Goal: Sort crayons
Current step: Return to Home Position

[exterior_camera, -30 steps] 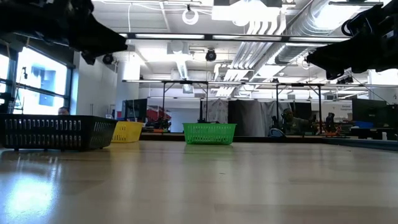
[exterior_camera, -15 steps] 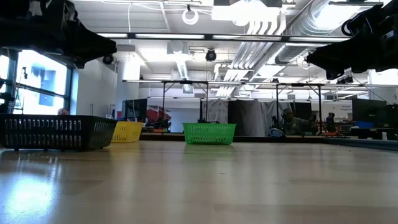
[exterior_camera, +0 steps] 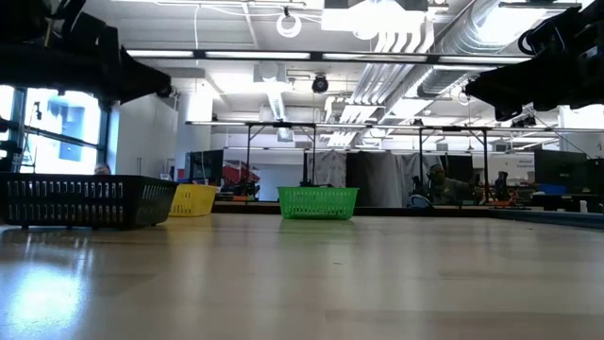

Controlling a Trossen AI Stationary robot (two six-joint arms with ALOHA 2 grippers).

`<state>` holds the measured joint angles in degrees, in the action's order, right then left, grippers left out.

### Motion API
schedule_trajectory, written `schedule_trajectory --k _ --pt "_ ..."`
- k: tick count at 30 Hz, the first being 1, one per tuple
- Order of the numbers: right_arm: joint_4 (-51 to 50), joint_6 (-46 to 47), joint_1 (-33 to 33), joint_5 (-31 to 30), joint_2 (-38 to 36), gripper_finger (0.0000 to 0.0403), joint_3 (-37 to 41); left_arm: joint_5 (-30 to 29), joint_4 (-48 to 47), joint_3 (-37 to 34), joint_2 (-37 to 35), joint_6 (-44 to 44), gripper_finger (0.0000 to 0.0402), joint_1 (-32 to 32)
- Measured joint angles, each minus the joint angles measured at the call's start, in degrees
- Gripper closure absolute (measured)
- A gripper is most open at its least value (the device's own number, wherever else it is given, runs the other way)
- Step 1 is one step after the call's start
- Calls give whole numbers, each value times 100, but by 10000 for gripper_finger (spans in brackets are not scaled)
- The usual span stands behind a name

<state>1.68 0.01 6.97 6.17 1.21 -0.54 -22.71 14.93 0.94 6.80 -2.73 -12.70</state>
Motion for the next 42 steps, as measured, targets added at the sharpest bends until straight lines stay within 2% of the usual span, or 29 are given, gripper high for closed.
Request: schedule_trajectory --k 10,22,29,34,42 --pt "-1 0 0 0 -1 242 0 -1 -426 -28 -678 86 291 -1022" --pt "0 0 0 0 0 242 0 -1 -1131 -28 -661 -3 291 -2634" --pt "-1 0 0 0 0 242 0 2 -1128 -28 -661 -4 291 -3374" --pt "1 0 0 0 -2 242 0 1 -1129 -28 -654 -4 291 -3694" --pt "0 0 0 0 -1 242 0 3 -1127 -28 -646 -5 291 -3728"
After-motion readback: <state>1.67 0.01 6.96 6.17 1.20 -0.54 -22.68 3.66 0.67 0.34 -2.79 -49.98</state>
